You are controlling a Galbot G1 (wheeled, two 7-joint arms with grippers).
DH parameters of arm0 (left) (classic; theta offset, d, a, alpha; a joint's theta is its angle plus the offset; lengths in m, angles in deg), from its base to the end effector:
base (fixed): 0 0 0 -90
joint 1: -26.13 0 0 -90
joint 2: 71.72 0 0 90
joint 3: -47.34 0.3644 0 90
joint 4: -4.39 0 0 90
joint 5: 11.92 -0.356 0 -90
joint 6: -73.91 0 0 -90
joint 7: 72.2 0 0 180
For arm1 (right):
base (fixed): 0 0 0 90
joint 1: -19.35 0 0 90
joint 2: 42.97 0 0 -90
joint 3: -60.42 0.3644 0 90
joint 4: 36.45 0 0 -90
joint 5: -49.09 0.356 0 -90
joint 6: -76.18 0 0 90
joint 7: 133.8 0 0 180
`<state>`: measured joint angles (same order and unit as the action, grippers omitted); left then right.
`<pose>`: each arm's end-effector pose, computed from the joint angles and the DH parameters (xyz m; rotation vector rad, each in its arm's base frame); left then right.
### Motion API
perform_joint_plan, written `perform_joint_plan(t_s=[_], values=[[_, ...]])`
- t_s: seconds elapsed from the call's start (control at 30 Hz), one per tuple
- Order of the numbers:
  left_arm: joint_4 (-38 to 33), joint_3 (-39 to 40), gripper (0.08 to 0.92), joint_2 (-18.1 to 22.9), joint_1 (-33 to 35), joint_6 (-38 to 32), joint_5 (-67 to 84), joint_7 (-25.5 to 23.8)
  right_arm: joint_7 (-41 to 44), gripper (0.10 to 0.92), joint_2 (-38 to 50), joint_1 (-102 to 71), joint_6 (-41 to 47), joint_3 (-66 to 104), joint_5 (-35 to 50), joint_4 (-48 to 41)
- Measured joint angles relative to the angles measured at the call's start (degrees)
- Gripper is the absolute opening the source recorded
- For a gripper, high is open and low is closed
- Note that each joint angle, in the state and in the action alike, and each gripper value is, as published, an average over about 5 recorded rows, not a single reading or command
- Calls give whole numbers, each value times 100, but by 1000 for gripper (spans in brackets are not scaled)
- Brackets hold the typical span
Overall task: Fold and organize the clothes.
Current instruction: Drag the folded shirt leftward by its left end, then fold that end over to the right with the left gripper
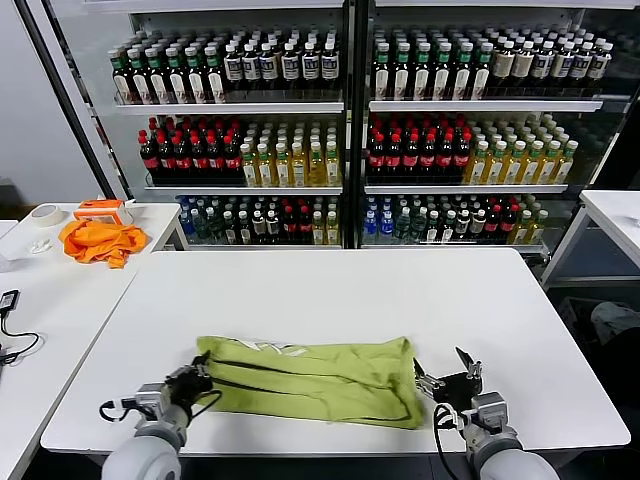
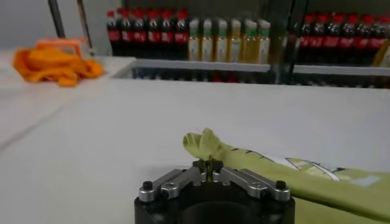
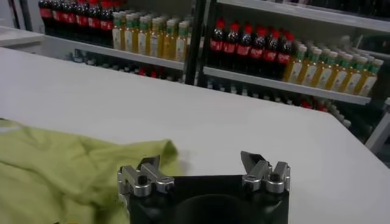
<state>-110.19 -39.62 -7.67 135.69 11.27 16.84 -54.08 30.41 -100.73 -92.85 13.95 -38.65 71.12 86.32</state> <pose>0.2370 0.0792 -0.2986 0.0858 -2.6824 -0.0402 0.2093 -0.0517 -0.2695 0.1661 -2.7280 0.2806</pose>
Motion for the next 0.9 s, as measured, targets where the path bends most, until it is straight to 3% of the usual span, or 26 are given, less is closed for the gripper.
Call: perform_joint_plan(t_s=[0.47, 0.9], values=[[-314, -1412, 98, -405, 457, 349, -897, -524, 7, 823, -14, -2, -75, -26, -65, -9], [-801, -715, 98, -77, 107, 504, -425, -598, -2, 823, -69, -24, -77, 19, -147, 1]])
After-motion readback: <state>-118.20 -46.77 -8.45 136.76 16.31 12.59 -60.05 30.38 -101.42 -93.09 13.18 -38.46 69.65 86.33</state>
